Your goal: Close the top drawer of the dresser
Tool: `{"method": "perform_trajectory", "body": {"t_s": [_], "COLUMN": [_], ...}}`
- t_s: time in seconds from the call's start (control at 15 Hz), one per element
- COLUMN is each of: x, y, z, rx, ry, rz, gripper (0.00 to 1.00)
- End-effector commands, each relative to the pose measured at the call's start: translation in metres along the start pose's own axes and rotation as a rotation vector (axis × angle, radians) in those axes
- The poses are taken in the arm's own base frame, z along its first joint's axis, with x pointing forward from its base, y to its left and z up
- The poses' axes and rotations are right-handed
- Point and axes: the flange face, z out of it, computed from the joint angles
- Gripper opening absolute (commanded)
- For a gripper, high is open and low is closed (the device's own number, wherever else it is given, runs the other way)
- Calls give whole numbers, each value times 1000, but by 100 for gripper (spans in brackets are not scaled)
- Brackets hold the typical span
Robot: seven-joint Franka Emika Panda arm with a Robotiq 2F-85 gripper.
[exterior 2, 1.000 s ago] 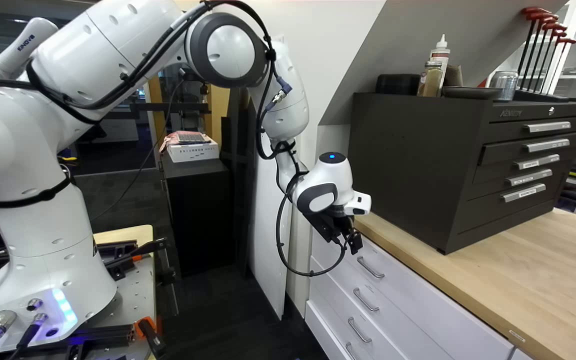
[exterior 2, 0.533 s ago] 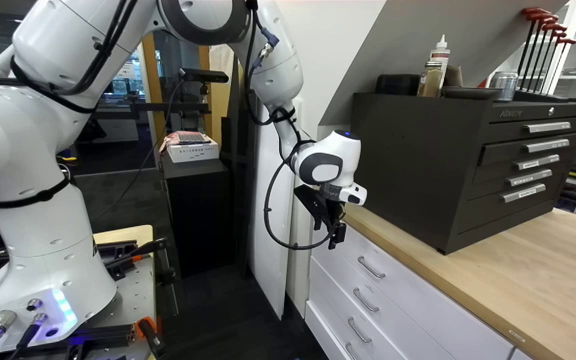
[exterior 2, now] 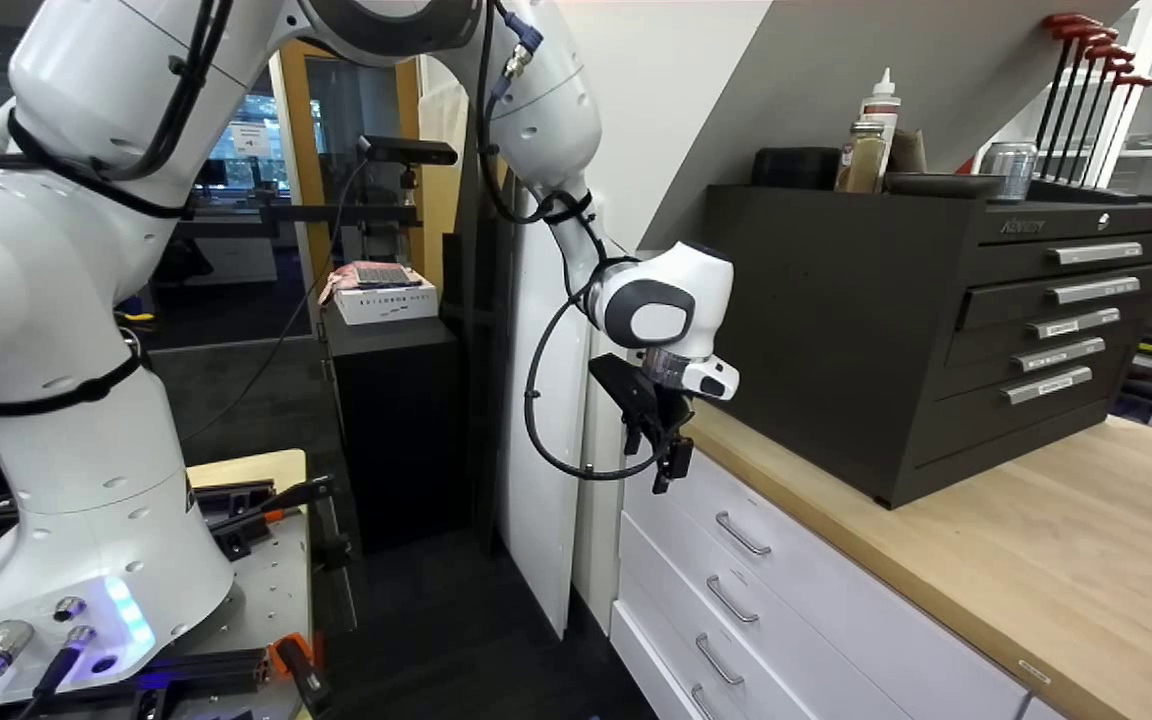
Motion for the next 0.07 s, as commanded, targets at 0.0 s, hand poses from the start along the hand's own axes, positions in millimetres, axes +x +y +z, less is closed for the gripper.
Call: {"method": "perform_trajectory", "body": {"t_s": [0.0], "x": [1], "y": [0], "z": [0], "rx": [0], "ry": [-1], "rz": [-1], "gripper": [100]}}
